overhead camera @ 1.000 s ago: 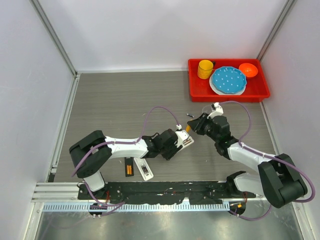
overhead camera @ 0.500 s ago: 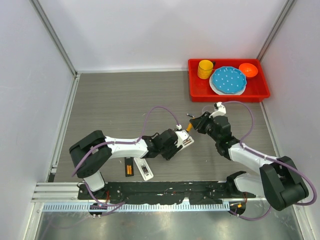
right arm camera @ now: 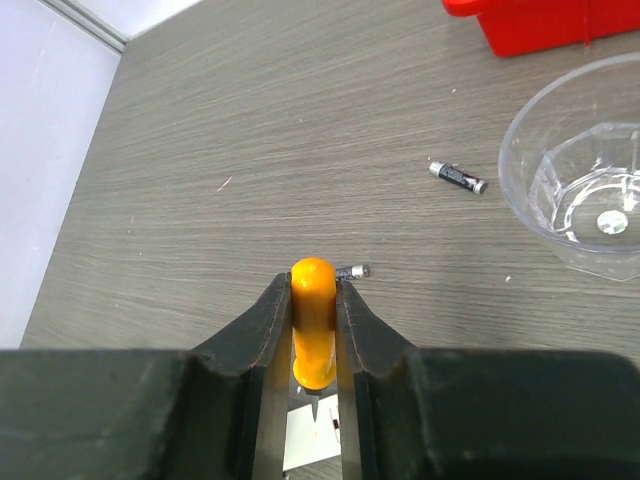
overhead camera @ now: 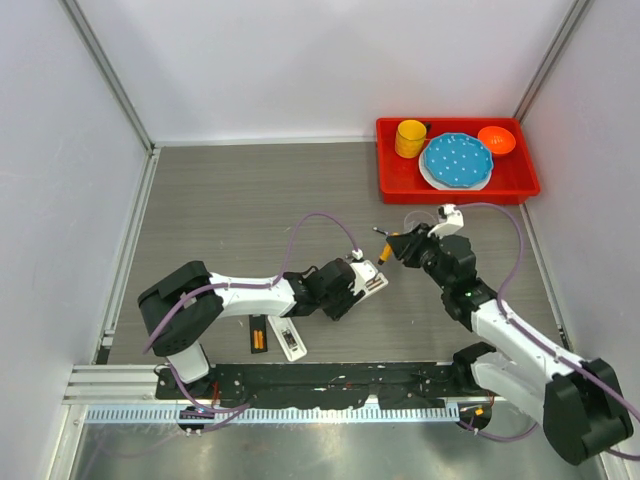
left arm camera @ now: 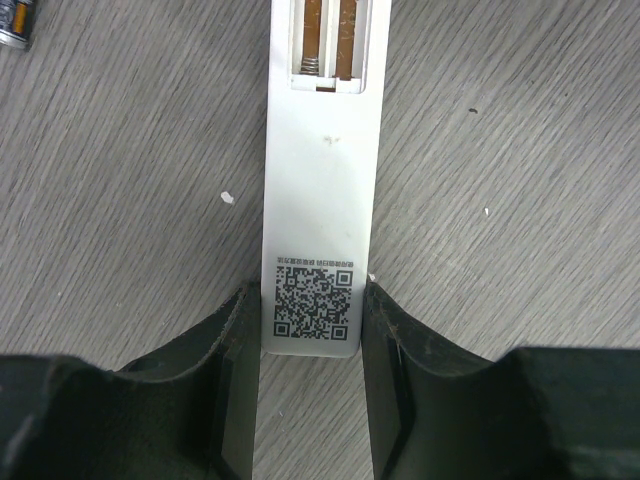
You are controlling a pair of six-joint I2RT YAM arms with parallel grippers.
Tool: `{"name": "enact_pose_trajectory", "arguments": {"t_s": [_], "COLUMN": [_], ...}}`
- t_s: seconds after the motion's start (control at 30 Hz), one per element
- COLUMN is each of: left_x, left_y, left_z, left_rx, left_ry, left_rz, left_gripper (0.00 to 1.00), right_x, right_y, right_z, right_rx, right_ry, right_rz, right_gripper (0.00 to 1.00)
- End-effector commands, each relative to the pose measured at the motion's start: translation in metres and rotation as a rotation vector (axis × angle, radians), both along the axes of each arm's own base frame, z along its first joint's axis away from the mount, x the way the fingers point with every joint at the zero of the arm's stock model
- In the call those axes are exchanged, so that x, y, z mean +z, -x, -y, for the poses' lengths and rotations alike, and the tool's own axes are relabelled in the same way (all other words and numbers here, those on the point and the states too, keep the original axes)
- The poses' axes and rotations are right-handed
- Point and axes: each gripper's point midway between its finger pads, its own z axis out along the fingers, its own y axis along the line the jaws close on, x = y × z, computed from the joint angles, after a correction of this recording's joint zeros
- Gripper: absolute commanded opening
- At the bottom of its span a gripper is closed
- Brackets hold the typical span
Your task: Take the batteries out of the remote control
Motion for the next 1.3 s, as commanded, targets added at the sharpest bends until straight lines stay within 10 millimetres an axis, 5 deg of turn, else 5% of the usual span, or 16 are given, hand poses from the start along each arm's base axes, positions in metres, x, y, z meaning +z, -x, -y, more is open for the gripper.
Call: {"name": "enact_pose_trajectory", "arguments": {"t_s": [0.0,0.3,0.57,0.93,1.07,1.27], "left_x": [-0.024,-0.020,0.018,0.094,0.102,0.104], "left_y": [0.012,0.012,0.010,-0.068,-0.101,-0.161], "left_z": [-0.021,-0.019,0.000,0.028,0.010,-0.076], "left_rx": [0.002,0.006,-0.001,0.138,0.245,0.576], "left_ry": [-0.091,-0.064,0.082,0.162,0.158,0.137], "left_rz": [-0.045,-0.040,-0.008,0.129,0.128,0.115], "left_gripper": [0.00,0.00,0.00,0.00,0.00,0.00], "right_x": [0.033,0.076,0.073,0.069,0.063,0.052], "right_y": [0.000,0.026,0.037,0.045,0.046,0.046], "right_z": [0.019,0.050,0.054,0.055,0.053,0.047], "right_rx": [-0.064,-0.150,-0.140,-0.129,-0.122,-0.101], "right_ry": [0.069,0.112,0.134,0.119,0.108,0.098], "right_rz": [0.069,0.187,0.170,0.168,0.159,0.137], "right_gripper": [0.01,0.01,0.01,0.01,0.01,0.01]}}
